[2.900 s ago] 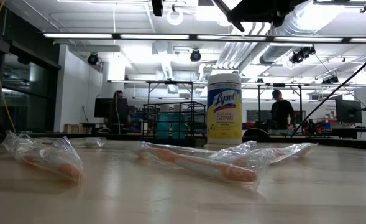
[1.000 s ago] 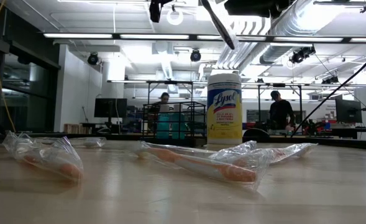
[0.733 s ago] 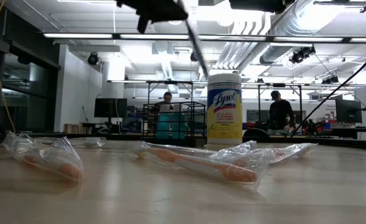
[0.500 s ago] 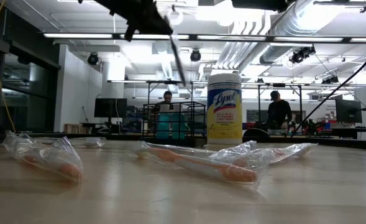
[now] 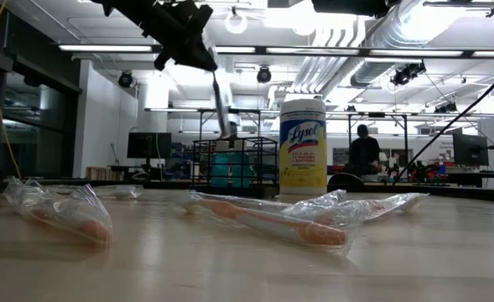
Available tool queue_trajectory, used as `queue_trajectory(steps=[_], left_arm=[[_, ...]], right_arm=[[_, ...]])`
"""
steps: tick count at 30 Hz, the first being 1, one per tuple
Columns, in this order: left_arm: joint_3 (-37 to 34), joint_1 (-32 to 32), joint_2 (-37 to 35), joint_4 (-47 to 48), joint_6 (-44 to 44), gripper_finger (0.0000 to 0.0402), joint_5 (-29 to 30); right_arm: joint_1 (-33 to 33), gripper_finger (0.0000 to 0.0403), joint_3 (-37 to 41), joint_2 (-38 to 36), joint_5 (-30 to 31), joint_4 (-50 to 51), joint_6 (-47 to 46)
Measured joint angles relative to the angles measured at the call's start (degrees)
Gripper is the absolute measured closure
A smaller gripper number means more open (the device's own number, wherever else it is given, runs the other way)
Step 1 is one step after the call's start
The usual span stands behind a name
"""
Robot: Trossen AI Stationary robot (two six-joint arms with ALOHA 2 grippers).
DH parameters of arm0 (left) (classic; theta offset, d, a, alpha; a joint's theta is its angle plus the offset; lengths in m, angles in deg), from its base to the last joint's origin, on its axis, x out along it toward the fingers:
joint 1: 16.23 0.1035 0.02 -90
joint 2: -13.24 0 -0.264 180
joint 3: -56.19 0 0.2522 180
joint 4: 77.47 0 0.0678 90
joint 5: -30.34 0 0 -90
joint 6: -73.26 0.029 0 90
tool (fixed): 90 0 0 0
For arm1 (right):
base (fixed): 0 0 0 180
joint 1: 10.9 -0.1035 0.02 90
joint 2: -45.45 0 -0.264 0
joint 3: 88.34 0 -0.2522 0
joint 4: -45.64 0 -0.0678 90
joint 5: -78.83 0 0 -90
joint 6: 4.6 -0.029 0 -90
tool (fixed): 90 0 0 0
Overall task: Pick & Place toothbrushing station
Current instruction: Put the top right violet toothbrush into the black mesh organizer
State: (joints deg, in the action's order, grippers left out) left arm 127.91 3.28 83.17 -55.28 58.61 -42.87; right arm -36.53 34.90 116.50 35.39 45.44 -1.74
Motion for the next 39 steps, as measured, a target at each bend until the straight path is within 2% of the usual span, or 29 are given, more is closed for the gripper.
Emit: queue_trajectory(steps=[8,16,21,32,39], left_arm=[[-1.9,0.6,0.0,2.1,-0.7,0.0395,3.4],[-10.0,0.6,0.0,-7.6,-2.8,0.0395,2.8],[-13.1,0.6,0.5,-10.0,-3.0,0.0395,1.9],[-13.8,1.5,7.3,-15.9,-2.8,0.0395,-2.5],[-13.6,2.1,9.6,-17.8,-3.2,0.0395,-2.4]], right_arm=[[0.0,0.0241,0.0,0.0,-0.2,0.2,-0.3],[0.0,0.0241,0.0,0.0,-0.2,0.1,-0.3],[0.0,0.0241,0.0,0.0,-0.2,0.1,-0.3],[0.1,0.0241,0.0,0.0,0.0,-0.1,-0.3],[0.1,0.0241,0.0,0.0,0.0,0.0,-0.3]])
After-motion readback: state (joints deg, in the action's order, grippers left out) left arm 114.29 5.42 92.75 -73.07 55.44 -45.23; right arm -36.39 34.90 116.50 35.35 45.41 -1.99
